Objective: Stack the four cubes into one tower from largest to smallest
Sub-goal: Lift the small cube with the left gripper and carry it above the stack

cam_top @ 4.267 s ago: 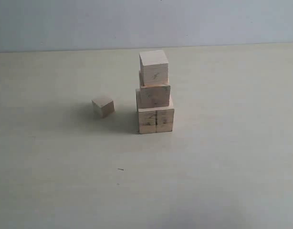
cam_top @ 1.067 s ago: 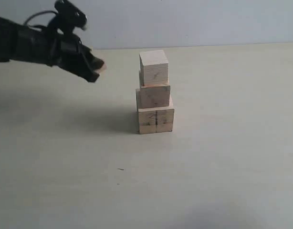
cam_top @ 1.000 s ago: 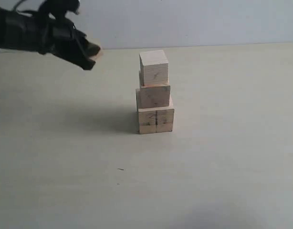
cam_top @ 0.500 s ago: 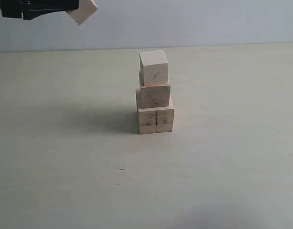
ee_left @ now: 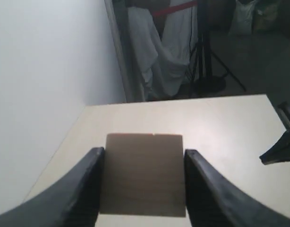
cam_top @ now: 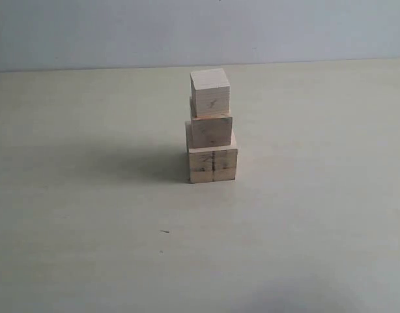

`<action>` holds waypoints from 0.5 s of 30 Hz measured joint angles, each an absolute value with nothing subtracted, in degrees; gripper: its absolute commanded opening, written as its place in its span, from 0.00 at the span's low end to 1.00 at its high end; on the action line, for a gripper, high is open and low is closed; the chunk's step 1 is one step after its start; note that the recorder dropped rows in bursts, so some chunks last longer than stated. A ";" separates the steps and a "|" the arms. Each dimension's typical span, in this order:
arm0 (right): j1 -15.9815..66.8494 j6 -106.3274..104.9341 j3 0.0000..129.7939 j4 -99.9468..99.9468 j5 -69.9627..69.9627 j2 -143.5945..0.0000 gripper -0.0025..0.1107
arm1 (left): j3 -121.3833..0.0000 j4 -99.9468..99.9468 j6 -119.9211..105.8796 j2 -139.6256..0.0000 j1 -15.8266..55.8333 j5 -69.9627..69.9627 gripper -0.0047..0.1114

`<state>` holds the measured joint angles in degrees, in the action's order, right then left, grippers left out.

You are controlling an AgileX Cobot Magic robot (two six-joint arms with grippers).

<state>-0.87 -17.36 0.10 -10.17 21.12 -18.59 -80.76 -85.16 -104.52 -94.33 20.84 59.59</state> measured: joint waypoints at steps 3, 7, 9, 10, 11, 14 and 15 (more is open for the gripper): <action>-0.87 -17.36 0.10 -10.17 21.12 -18.59 0.02 | -80.99 -88.21 -105.48 -94.43 21.73 57.77 0.04; -0.87 -17.36 0.10 -10.17 21.03 -18.59 0.02 | -81.23 -87.84 -106.47 -96.45 24.03 50.02 0.04; -0.87 -17.36 0.10 -10.17 21.03 -18.59 0.02 | -81.23 -87.84 -105.07 -98.55 25.22 48.45 0.04; -0.87 -17.36 0.10 -10.17 21.03 -18.59 0.02 | -81.23 -87.72 -104.30 -99.32 25.69 48.18 0.04; -0.87 -17.36 0.10 -10.17 21.03 -18.59 0.02 | -81.23 -86.66 -103.35 -100.24 26.34 47.59 0.04; -0.87 -17.36 0.10 -10.17 21.03 -18.59 0.02 | -81.23 -79.71 -100.02 -101.54 27.58 46.17 0.04; -0.87 -17.36 0.10 -10.17 21.03 -18.59 0.02 | -81.23 -76.57 -97.71 -101.88 28.03 45.77 0.04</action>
